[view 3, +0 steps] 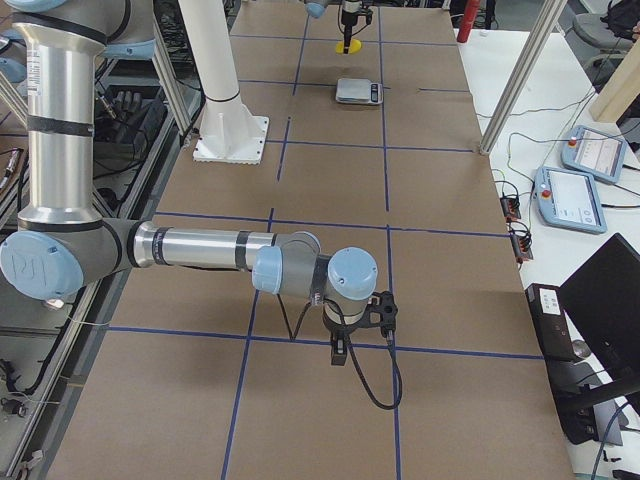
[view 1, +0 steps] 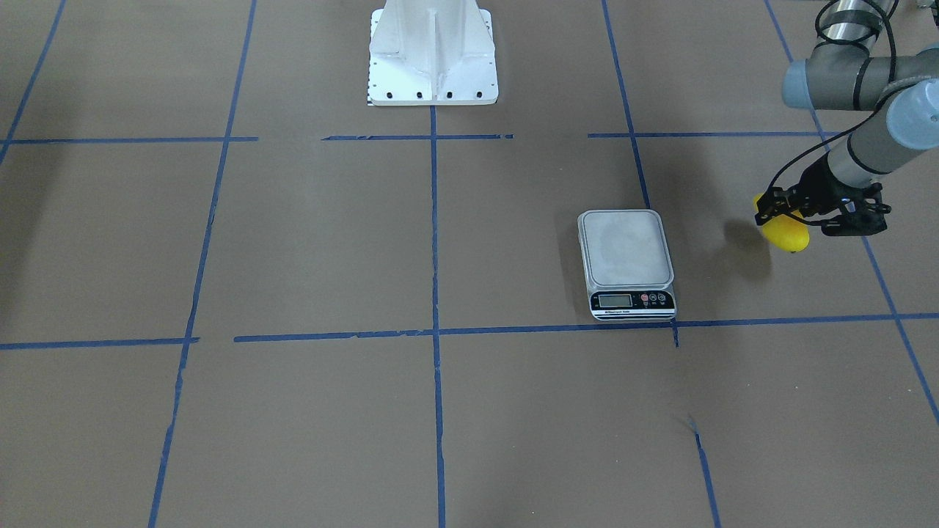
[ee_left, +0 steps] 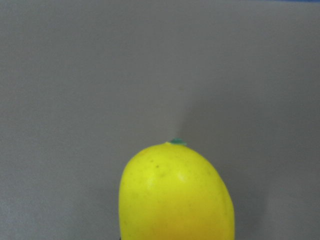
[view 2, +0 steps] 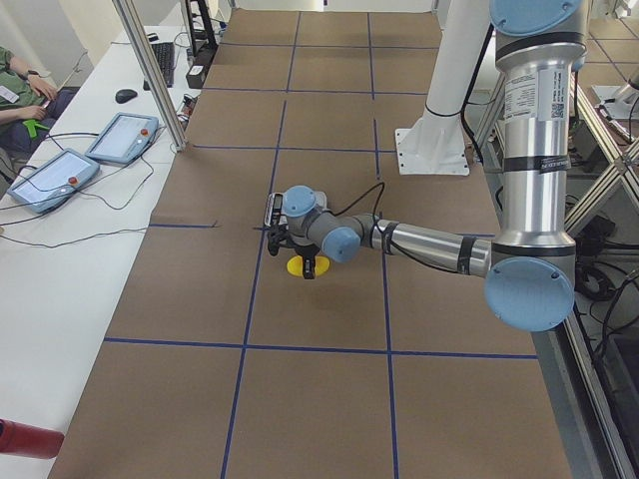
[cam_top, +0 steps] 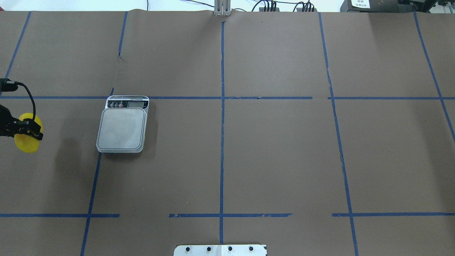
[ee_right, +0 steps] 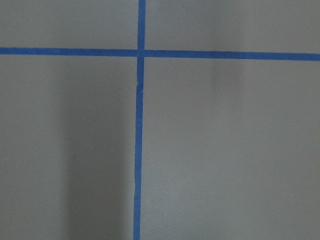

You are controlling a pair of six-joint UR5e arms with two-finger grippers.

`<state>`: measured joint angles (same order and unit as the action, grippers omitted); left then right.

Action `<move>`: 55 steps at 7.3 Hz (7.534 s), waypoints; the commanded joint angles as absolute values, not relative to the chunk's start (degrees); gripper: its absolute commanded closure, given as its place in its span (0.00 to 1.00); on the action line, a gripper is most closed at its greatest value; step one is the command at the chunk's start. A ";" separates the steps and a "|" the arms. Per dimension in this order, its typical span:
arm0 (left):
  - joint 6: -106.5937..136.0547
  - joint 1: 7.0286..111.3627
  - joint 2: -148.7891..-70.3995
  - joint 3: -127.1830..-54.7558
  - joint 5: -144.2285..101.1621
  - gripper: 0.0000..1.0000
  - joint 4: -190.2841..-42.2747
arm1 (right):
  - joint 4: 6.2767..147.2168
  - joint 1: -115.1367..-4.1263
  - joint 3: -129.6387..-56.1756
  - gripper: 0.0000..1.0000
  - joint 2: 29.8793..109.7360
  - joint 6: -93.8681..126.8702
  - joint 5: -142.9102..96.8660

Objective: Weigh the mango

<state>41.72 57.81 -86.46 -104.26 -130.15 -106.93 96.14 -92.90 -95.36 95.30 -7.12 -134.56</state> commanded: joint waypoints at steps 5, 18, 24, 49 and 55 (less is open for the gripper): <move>51.60 56.67 -105.72 -110.76 -129.73 1.00 -83.19 | 96.15 -92.90 -95.36 0.00 95.27 -7.12 -134.56; 42.64 58.48 -107.23 -108.69 -125.51 0.00 -85.34 | 96.15 -92.90 -95.36 0.00 95.27 -7.12 -134.56; -4.51 85.49 -90.46 -99.35 -132.01 0.00 -81.99 | 96.06 -92.90 -95.36 0.00 95.27 -7.12 -134.56; -5.36 92.64 -87.01 -94.22 -134.82 0.00 -90.09 | 96.07 -92.90 -95.36 0.00 95.27 -7.12 -134.56; -5.36 92.64 -87.01 -94.13 -134.82 0.00 -90.09 | 96.15 -92.90 -95.36 0.00 95.27 -7.12 -134.56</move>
<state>-5.36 92.64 -87.01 -94.22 -134.82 -90.09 96.09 -92.90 -95.36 95.30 -7.12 -134.56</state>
